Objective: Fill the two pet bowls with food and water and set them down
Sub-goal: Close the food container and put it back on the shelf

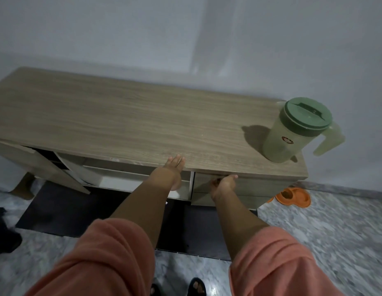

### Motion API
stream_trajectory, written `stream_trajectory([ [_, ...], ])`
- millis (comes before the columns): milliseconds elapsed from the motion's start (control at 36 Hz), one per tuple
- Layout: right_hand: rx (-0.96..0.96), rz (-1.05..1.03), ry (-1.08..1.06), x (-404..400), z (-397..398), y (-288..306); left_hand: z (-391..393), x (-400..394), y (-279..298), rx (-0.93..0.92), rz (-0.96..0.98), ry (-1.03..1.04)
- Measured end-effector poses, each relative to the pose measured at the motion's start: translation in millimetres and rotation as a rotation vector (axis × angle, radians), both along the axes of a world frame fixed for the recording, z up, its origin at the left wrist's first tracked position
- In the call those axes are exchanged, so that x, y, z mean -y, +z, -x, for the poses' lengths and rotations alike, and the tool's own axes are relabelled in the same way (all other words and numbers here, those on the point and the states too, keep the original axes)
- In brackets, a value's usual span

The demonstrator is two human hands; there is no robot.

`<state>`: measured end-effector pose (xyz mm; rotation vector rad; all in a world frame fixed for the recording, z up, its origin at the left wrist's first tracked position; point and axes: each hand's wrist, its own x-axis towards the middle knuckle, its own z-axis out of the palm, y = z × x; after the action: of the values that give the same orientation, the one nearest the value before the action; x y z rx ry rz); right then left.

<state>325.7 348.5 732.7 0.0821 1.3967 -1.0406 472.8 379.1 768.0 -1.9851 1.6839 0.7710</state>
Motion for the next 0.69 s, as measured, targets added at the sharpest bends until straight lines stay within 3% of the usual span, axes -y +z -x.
stream_trajectory([
  [556,-0.124,-0.036,0.04,4,10,-4,2,-2,3,0.006,0.008,0.001],
  [694,-0.188,0.025,0.176,0,28,5,4,-2,4,0.003,0.014,0.024],
])
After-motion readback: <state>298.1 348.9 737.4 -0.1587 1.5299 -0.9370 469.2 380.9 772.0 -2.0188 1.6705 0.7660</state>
